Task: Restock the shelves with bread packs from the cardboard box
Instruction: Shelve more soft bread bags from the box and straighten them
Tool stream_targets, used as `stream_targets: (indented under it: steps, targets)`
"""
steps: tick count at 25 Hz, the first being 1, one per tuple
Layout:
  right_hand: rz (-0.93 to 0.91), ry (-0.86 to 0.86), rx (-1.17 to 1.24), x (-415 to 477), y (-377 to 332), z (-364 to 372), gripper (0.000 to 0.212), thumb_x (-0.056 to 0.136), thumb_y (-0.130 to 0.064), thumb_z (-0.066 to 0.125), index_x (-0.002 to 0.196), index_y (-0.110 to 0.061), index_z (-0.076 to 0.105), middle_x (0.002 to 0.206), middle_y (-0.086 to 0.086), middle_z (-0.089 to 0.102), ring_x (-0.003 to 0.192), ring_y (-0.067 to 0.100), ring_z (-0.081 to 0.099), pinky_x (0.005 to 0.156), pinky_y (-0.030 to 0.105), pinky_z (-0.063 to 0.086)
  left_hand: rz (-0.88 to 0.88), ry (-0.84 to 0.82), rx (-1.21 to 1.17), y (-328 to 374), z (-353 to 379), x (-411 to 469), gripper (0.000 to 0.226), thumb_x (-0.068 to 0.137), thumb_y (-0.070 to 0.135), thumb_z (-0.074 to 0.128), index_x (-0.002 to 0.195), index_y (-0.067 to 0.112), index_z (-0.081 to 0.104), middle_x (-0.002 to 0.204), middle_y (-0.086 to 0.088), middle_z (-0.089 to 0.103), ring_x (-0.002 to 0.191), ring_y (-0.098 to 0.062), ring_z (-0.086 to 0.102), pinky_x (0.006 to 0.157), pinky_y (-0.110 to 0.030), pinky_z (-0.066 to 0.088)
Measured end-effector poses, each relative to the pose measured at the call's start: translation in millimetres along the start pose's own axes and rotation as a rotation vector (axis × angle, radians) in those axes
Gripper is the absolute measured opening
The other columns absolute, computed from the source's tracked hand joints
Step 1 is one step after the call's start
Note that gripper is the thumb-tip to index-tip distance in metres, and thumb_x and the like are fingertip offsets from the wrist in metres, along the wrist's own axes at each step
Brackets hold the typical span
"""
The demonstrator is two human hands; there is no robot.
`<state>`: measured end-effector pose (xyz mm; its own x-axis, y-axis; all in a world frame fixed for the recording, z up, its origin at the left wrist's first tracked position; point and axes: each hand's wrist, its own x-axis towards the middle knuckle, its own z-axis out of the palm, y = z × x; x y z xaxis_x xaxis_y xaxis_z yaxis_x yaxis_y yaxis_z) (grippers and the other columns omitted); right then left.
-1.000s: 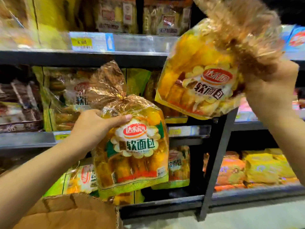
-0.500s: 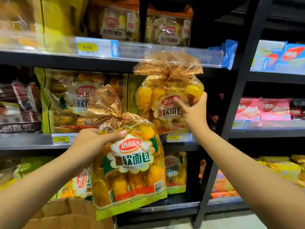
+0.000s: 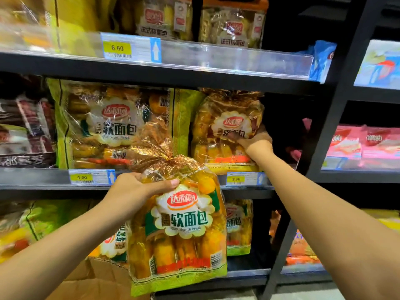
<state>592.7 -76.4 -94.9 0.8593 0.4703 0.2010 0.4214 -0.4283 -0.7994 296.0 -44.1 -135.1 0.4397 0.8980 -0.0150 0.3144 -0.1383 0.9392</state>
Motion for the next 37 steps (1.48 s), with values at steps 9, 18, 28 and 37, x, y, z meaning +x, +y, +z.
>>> stream_targets:
  steps: [9,18,28,37]
  targets:
    - [-0.420,0.235,-0.480,-41,7,31,0.114,0.060,-0.090,0.047,0.150,-0.030,0.011,0.152,0.025,0.019,0.137,0.046,0.024,0.108,0.056,0.031,0.041,-0.029,-0.154,-8,0,10,0.047,0.066,0.042,0.080,0.095,0.010,0.062,0.105,0.012,0.071,0.100,-0.015,0.058,0.078,-0.027,0.039]
    - [-0.242,0.075,-0.551,-13,-9,52,0.121,0.057,-0.086,0.056,0.139,-0.052,-0.026,0.156,0.010,-0.029,0.146,0.043,-0.004,0.112,0.061,0.019,0.032,-0.072,-0.182,-11,-2,13,0.039,0.059,0.045,0.081,0.075,0.016,0.060,0.086,0.013,0.068,0.080,-0.006,0.057,0.061,-0.023,0.038]
    - [-0.524,-0.095,0.308,-135,50,-16,0.068,0.071,-0.066,0.059,0.126,-0.029,0.044,0.119,-0.018,0.053,0.108,-0.008,0.051,0.084,0.004,0.040,0.043,-0.080,-0.145,-7,20,3,0.036,0.061,0.047,0.081,0.072,0.019,0.062,0.065,0.018,0.071,0.081,-0.005,0.064,0.072,-0.025,0.045]
    - [0.081,-0.646,0.570,-168,173,15,0.062,0.060,-0.016,0.082,0.118,-0.018,0.061,0.101,-0.005,0.076,0.092,0.011,0.072,0.070,0.024,0.059,-0.047,-0.229,0.122,-15,103,17,0.040,0.058,0.050,0.085,0.074,0.018,0.067,0.076,0.009,0.069,0.071,-0.005,0.060,0.055,-0.017,0.046]
